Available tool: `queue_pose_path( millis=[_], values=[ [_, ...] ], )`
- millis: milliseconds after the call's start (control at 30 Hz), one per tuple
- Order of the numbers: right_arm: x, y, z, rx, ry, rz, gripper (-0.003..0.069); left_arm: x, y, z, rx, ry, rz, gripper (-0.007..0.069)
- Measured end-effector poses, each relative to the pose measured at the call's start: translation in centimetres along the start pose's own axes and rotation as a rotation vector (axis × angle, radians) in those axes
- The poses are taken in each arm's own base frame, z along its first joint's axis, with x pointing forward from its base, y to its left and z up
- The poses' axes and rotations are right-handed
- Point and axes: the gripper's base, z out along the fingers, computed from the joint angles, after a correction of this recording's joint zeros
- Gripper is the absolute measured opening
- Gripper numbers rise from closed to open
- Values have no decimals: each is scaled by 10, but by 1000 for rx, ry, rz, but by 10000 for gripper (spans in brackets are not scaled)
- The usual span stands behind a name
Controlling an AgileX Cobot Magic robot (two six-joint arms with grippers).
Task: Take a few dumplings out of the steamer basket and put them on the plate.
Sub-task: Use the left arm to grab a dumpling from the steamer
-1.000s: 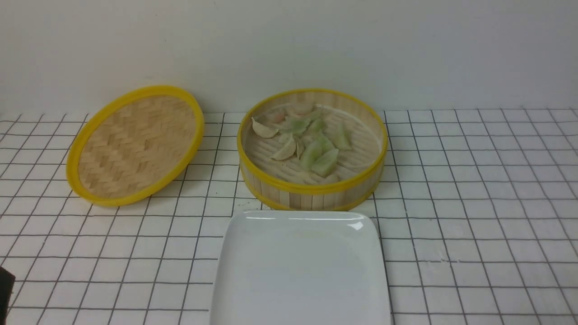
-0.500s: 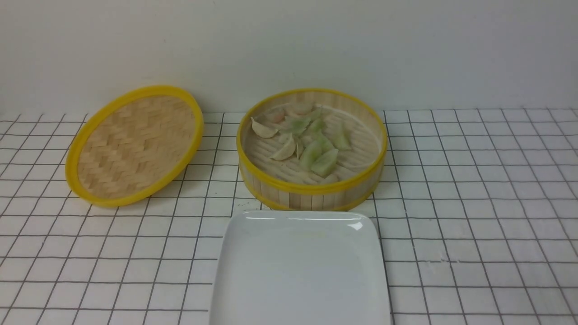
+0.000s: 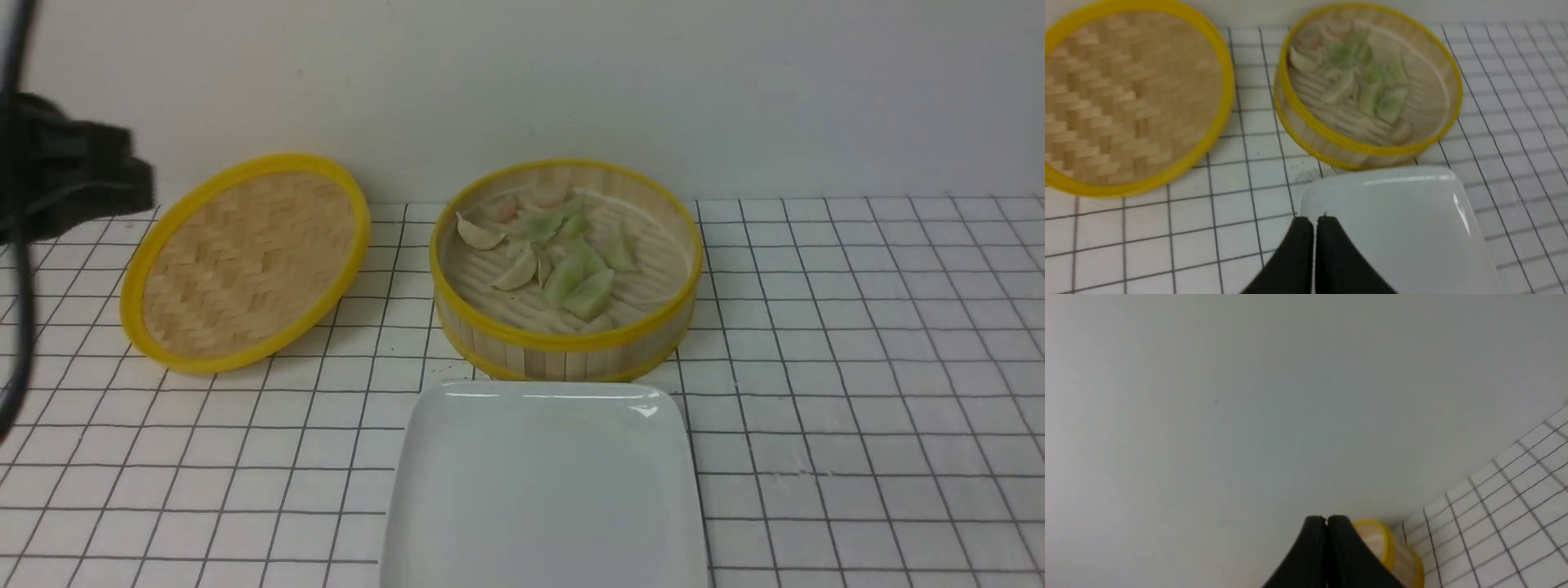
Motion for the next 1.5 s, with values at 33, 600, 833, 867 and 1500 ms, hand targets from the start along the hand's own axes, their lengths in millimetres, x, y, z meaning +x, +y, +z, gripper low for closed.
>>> queue_pose_path(
  millis=[33, 600, 833, 867, 1500],
  values=[
    [-5, 12, 6, 10, 96, -45, -14, -9, 2, 15, 29, 58, 20, -6],
    [-31, 55, 102, 227, 1101, -357, -13, -78, -18, 221, 155, 380, 316, -6],
    [-31, 54, 103, 222, 1122, -381, -11, -71, -33, 310, 129, 425, 432, 85],
    [-31, 54, 103, 222, 1122, -381, -11, -70, -34, 319, 124, 423, 443, 120],
    [-31, 54, 103, 220, 1122, -384, -10, -34, -19, 402, 89, 416, 451, 302]
  ],
)
